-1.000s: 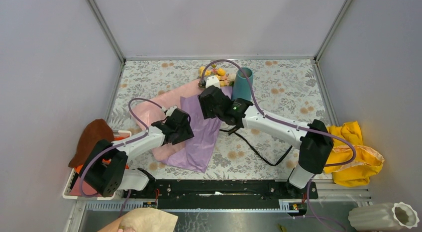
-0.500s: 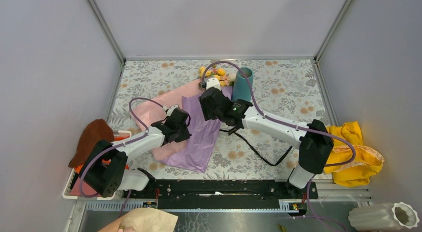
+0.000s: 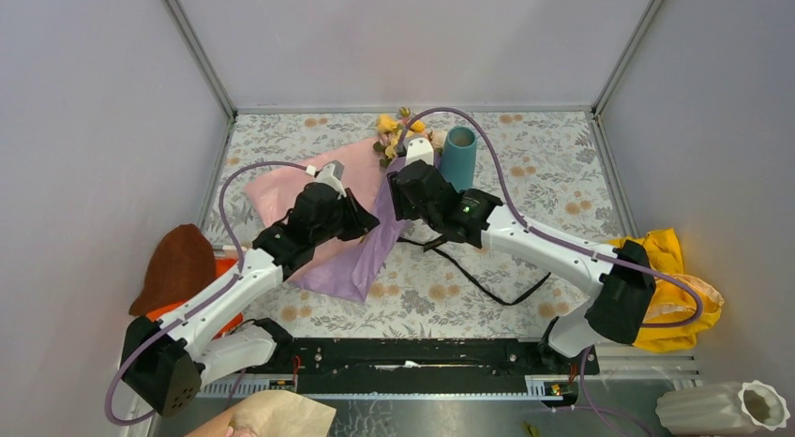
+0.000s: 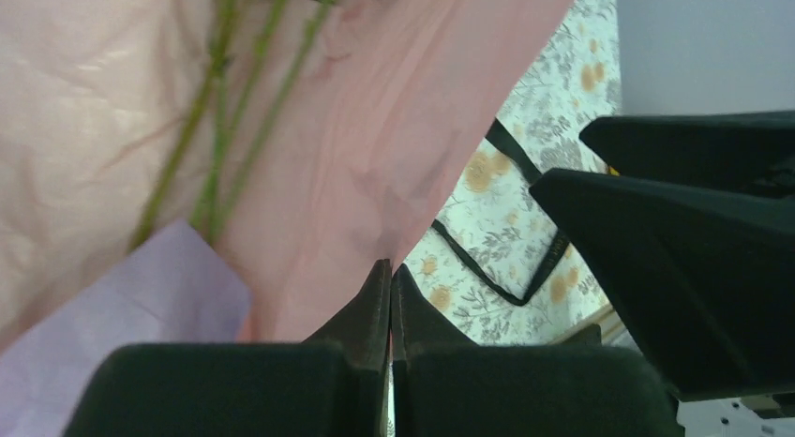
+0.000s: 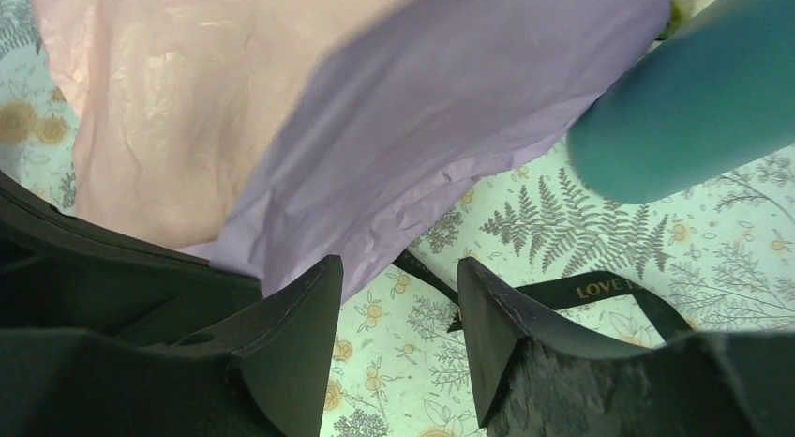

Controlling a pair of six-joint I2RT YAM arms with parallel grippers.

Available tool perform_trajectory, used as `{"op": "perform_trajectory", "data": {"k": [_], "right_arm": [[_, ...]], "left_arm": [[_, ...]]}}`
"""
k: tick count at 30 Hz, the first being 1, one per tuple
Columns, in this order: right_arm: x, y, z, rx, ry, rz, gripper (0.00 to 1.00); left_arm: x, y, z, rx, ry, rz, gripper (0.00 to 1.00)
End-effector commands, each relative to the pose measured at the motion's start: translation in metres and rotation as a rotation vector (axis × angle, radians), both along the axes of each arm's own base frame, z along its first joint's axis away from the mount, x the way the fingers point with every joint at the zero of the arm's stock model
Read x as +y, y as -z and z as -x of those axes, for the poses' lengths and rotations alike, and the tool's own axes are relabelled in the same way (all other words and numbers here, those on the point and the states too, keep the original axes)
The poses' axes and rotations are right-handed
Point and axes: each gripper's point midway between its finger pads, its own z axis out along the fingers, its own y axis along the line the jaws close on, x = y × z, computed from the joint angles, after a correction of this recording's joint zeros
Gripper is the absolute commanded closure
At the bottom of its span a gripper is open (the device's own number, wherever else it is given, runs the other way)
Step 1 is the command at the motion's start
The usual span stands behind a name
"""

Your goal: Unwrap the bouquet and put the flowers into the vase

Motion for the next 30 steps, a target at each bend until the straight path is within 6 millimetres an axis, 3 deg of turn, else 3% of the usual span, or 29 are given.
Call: {"op": "perform_trajectory", "data": {"k": [1, 9, 15, 23, 30], "right_arm": [[-0.013, -0.045, -0.01, -0.109, 0.066, -0.055, 0.44], [-0.04, -0.08, -0.009, -0.19, 0.133, -0.076, 0.37], [-0.044, -0.085, -0.01, -0.206, 0.147, -0.081, 0.32], [-0.033, -0.052, -0.029, -0.125, 0.148, -0.021, 0.32], [-0.018, -0.005, -0.049, -0.007, 0.125, -0.005, 0.33]], "left_arm": [[-0.034, -0.017, 0.003, -0.076, 0.164, 0.09, 1.0], [-0.096, -0.001, 0.029, -0.061, 0.361, 0.173, 1.0], [-0.134, 0.016, 0.052, -0.046, 0.494, 0.115, 1.0], [-0.173, 0.058, 0.083, 0.061, 0.602, 0.07, 1.0], [-0.177, 0.057, 0.088, 0.052, 0.615, 0.053, 1.0]]}}
